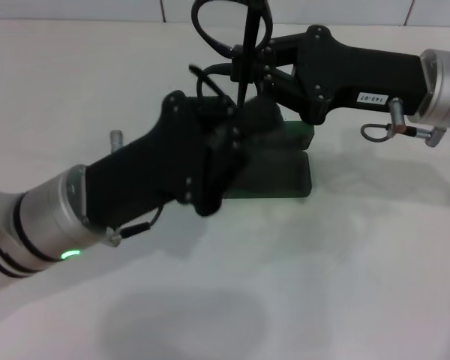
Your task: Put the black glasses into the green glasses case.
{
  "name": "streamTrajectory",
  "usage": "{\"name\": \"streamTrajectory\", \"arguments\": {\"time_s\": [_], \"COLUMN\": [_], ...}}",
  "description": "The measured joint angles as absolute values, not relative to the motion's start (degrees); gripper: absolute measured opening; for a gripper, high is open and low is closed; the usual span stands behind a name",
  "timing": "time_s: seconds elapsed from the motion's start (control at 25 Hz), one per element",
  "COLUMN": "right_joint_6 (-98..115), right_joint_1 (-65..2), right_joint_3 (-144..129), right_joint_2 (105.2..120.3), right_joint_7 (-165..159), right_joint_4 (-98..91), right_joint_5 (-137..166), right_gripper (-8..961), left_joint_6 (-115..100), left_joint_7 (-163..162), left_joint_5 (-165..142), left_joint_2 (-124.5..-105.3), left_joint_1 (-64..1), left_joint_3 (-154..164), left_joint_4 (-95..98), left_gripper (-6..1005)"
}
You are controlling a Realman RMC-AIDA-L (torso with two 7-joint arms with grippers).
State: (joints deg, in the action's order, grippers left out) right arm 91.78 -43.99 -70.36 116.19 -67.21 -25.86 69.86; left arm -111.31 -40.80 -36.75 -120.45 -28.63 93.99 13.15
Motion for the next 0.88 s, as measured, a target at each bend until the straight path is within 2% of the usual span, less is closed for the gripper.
{"name": "streamTrajectory", "arguments": {"time_s": [0.88], "right_joint_6": [89.30], "right_joint_1": [-43.49], "right_joint_3": [-74.47], "right_joint_2": [115.89], "right_joint_7": [-67.07], "right_joint_4": [-26.45], "right_joint_5": [69.69], "right_gripper": [86], "left_joint_6": [-106.23], "left_joint_7": [-44.56], "left_joint_5": [-35.08], "left_joint_2": [-120.39], "left_joint_1": [-27.67], "left_joint_3": [94.10], "left_joint_4": [12.48], "left_gripper": [40]}}
